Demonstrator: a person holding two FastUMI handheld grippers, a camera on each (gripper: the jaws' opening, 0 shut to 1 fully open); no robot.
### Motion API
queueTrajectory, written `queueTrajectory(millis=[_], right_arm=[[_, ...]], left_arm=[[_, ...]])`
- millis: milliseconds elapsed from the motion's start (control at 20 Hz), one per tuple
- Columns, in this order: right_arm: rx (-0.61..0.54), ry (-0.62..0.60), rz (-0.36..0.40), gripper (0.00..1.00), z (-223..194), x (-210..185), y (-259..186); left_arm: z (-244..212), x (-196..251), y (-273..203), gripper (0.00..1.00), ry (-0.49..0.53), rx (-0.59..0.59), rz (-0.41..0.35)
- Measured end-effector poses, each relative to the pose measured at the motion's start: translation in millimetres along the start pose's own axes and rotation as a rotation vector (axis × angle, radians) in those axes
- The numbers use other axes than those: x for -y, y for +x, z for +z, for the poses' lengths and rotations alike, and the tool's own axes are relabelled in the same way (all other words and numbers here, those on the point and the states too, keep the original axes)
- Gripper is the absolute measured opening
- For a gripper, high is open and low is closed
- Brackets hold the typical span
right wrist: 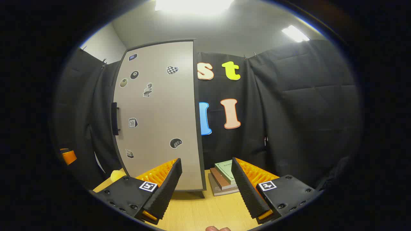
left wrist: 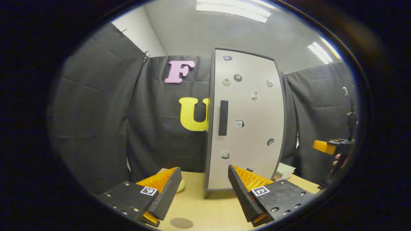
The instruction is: Open the cabinet door with the right hand, grasp the bottle in the cabinet with the left hand and place it on the coaster, then close the cabinet door with the right hand.
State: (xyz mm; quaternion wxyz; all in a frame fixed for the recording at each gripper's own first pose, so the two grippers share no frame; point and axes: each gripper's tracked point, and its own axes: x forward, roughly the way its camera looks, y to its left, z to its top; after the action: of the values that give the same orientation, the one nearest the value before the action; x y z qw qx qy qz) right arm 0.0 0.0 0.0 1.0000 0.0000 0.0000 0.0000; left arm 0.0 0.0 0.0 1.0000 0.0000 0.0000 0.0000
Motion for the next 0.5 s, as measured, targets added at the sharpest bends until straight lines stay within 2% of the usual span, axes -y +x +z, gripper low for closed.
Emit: queueTrajectory(millis=[250,350,500], right_arm=[[0.003,-0.002,0.026,0.98,5,-13,-3],[0.001,0.0,0.034,0.98,6,-17,-3],[0.013,-0.001,0.047,0.98,9,-22,-6]], left_arm=[[-6,-1,-3,0.87,0.007,-0.008,-0.01],[-5,-5,-3,0.9,0.01,-0.006,-0.005],[-7,-13,-7,0.87,0.013,-0.002,0.01]])
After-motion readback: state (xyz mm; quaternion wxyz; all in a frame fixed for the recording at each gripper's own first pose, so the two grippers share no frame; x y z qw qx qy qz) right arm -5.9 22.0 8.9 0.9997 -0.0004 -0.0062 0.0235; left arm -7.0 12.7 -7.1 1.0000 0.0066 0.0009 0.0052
